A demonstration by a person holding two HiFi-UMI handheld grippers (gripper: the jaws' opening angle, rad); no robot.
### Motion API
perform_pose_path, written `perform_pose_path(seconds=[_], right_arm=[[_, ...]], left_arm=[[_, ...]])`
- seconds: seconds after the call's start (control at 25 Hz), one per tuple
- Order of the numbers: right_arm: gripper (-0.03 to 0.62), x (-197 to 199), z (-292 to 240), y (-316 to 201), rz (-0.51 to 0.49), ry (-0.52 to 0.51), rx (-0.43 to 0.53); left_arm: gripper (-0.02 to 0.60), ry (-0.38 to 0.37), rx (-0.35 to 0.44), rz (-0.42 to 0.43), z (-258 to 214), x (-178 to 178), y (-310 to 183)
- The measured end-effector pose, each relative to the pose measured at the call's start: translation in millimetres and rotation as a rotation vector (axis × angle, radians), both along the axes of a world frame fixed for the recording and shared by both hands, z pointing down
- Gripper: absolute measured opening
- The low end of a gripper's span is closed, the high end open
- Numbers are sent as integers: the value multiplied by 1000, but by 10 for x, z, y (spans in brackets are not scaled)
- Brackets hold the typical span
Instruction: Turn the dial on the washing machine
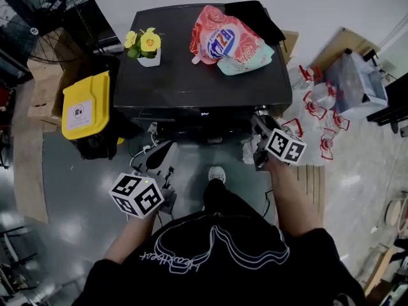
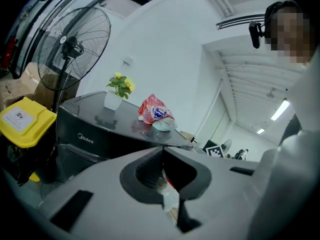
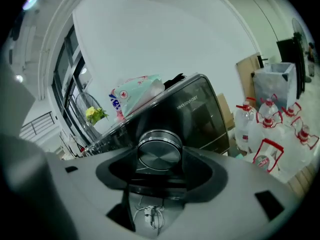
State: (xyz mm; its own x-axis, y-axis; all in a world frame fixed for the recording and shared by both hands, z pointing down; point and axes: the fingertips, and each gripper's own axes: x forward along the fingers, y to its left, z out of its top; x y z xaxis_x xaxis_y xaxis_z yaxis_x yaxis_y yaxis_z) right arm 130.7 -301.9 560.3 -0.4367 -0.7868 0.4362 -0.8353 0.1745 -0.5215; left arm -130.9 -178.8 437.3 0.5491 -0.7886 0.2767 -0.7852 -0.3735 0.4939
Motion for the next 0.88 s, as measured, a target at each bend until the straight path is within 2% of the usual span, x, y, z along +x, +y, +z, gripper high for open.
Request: perform_pose_path(seconds=[0.4,0.68,0.88], right_arm=[[281,8,-14,-5,38,-324,-56],[281,42,12,20,84,-460,-99],[281,44,46,26,111,-670,-119]], left_arm=[[5,0,15,-10,11,-4,10],[5,-10,-1,-3,36,32,28],[5,-18,-34,-14,123,36,58]])
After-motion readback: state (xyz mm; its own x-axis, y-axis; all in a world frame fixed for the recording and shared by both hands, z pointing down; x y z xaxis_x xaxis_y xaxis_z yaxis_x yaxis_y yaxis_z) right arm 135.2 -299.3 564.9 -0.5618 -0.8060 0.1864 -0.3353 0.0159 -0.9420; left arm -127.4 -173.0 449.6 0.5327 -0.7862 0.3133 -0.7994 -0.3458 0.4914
